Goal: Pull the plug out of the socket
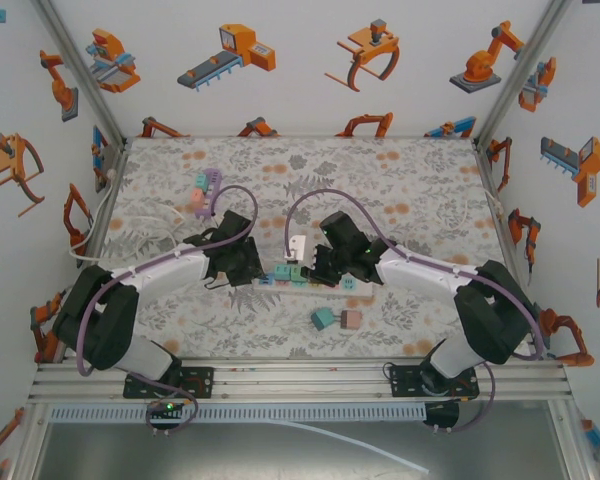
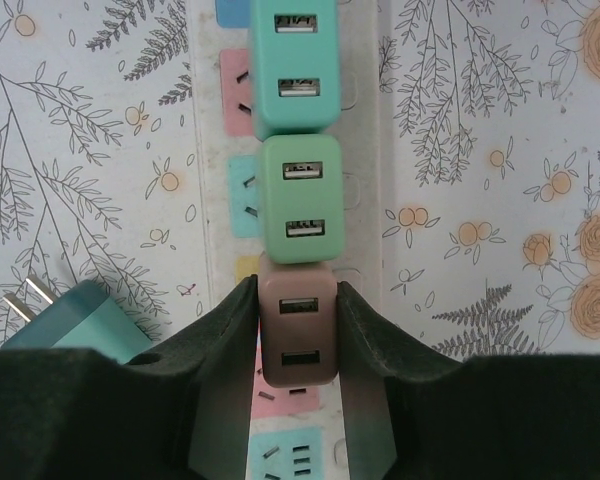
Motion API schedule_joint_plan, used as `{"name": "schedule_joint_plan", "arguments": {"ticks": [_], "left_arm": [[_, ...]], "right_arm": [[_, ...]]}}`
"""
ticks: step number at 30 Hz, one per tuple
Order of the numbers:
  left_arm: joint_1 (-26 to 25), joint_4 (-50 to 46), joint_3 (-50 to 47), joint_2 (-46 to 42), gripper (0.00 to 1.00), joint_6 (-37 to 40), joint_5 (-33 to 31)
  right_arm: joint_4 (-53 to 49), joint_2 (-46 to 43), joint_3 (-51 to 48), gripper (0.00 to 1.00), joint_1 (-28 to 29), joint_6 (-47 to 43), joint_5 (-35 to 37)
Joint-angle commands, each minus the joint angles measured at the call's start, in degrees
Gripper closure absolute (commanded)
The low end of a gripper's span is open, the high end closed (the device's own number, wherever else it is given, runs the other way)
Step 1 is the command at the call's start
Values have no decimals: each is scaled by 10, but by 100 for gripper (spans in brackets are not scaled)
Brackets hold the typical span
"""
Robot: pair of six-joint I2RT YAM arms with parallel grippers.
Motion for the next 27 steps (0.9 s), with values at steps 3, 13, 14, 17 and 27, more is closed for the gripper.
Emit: {"name": "schedule_joint_plan", "arguments": {"ticks": [3, 13, 14, 17, 27], "left_arm": [[1, -5, -13, 11, 60, -15, -3], [-9, -12, -23, 17, 61, -28, -26], [-10, -12, -22, 18, 61, -29, -29], [-14, -14, -22, 21, 61, -33, -39], [-21, -22, -11, 17, 60, -34, -49]], "right_arm": [[13, -14, 12, 74, 2, 10, -36], [28, -41, 9, 80, 2, 11, -39], [29, -44, 9, 81, 2, 12, -41], [30, -53, 8, 82, 0, 13, -47], [61, -105, -11, 83, -18, 49, -65]]}}
